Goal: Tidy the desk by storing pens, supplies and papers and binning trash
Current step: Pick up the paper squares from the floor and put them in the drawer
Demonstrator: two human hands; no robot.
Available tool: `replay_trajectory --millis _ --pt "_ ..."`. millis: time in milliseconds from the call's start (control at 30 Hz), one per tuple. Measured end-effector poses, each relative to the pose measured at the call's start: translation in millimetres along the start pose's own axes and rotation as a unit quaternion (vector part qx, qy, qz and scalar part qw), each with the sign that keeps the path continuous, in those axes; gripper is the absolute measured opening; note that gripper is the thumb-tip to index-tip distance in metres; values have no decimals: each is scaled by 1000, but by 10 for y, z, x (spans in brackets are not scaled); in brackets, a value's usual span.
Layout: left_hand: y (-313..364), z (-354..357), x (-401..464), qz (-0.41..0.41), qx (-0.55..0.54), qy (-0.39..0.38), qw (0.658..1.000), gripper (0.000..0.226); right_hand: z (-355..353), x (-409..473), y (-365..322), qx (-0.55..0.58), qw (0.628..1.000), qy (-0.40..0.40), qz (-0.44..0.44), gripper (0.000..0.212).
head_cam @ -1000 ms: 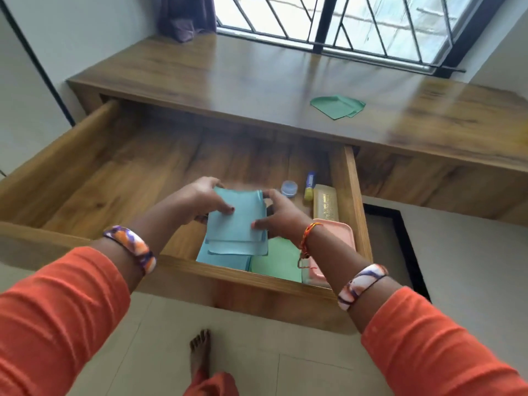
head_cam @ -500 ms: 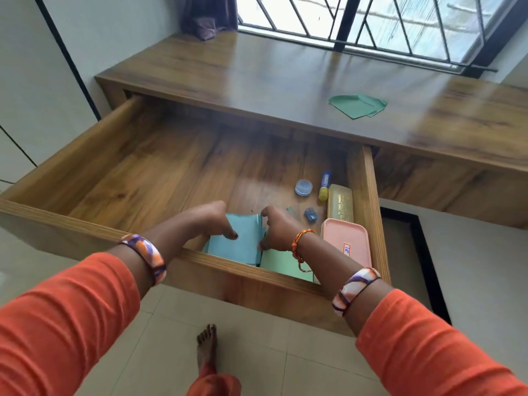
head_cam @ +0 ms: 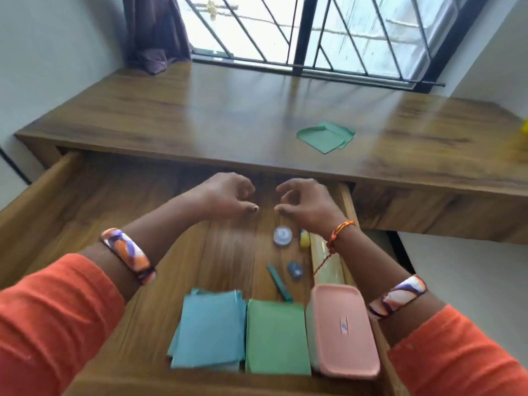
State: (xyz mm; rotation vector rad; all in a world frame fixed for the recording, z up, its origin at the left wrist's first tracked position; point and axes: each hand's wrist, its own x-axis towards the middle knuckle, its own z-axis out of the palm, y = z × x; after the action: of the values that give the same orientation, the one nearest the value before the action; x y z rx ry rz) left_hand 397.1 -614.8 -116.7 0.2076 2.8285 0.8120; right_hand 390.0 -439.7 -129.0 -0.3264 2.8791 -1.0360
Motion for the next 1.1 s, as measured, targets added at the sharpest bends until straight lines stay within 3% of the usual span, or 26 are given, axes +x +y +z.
replay_trajectory --millis 67,167,267,367,500,633,700,800,867,967,1100 --pt "46 -120 300 40 15 15 999 52 -123 323 62 -11 997 81 4 46" --pt "-5 -205 728 59 83 35 994 55 -232 895 269 -98 984 141 51 61" --pt "-110 -219 1094 58 116 29 991 57 -362 1393 539 -105 967 158 171 73" --pt "-185 -187 1362 62 126 58 988 40 -529 1754 785 -57 946 180 264 76" --pt "-338 -1 1505 77 89 160 980 33 -677 2087 1025 -35 938 190 288 88" --pt "-373 69 1513 77 101 185 974 31 -729 2223 1185 -17 941 183 283 101" --pt "-343 61 1499 72 116 183 973 33 -708 2184 1156 38 950 159 265 94" --pt "-349 29 1507 66 84 166 980 31 -613 1967 967 109 966 88 216 59" --pt "-351 -25 1494 52 15 137 989 35 -528 1752 802 136 970 69 187 40" --pt "-228 -104 1323 55 -132 105 984 61 -470 1344 533 139 980 48 134 14" --pt "29 -19 729 133 -180 56 973 92 -470 672 207 127 991 -14 29 19"
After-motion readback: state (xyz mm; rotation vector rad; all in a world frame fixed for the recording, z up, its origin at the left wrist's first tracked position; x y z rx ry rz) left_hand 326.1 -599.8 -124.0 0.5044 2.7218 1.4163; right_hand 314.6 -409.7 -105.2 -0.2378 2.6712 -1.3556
